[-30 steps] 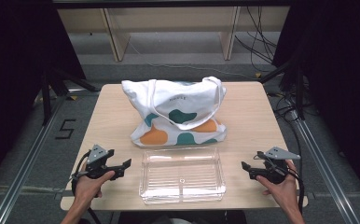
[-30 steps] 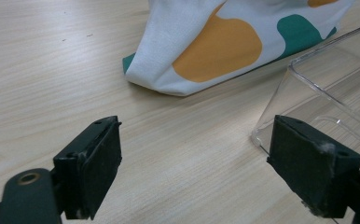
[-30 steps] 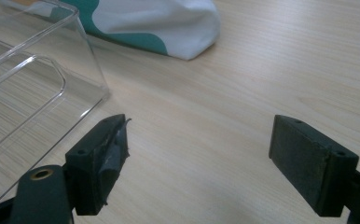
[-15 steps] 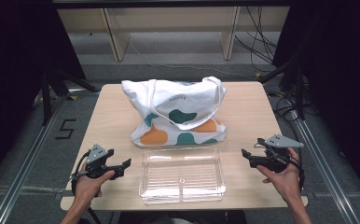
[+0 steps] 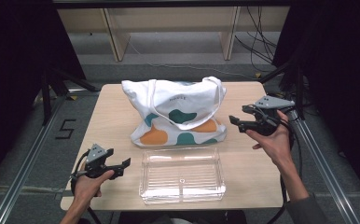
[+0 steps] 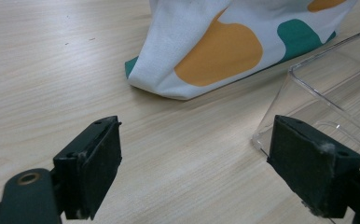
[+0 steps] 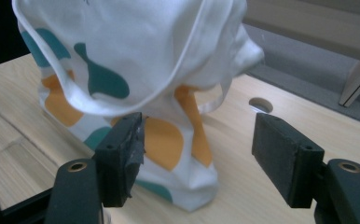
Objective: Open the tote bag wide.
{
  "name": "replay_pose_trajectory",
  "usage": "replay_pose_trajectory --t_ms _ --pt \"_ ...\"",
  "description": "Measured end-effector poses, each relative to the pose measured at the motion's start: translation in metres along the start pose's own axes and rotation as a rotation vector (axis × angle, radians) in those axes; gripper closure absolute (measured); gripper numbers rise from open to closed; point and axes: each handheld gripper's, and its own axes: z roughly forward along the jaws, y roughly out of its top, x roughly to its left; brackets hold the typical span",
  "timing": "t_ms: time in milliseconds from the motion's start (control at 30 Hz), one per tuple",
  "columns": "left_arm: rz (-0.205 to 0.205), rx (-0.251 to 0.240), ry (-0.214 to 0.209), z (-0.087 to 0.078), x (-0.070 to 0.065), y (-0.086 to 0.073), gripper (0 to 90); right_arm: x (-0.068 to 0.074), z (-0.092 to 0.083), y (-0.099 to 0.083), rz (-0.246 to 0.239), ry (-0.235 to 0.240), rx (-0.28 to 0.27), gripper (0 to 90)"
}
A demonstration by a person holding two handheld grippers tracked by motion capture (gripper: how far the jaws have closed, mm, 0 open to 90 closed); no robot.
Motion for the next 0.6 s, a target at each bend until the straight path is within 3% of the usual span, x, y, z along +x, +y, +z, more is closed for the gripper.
replay_pose_trajectory --t_ms 33,133,233,433,500,600 --pt "0.001 0.001 -0.001 0.000 0.000 0.000 16.3 -0.001 0.003 0.011 0.005 0.009 0.028 36.5" --pt "0.001 0.001 0.000 0.000 0.000 0.000 16.3 -0.003 0.008 0.020 0.014 0.020 0.033 37.1" --pt "-0.002 0.002 0.002 0.000 0.000 0.000 16.4 -0.007 0.015 0.036 -0.007 0.007 0.020 38.1" --pt "0.002 0.002 0.000 0.000 0.000 0.000 16.5 -0.009 0.033 0.077 -0.023 0.015 0.051 42.1" --pt "0.000 0.002 0.004 -0.001 0.000 0.001 16.5 -0.010 0.036 0.081 -0.046 0.011 0.039 42.1" --pt "0.001 0.001 0.002 -0.001 0.000 0.000 16.5 -0.010 0.048 0.101 -0.047 0.011 0.075 43.2"
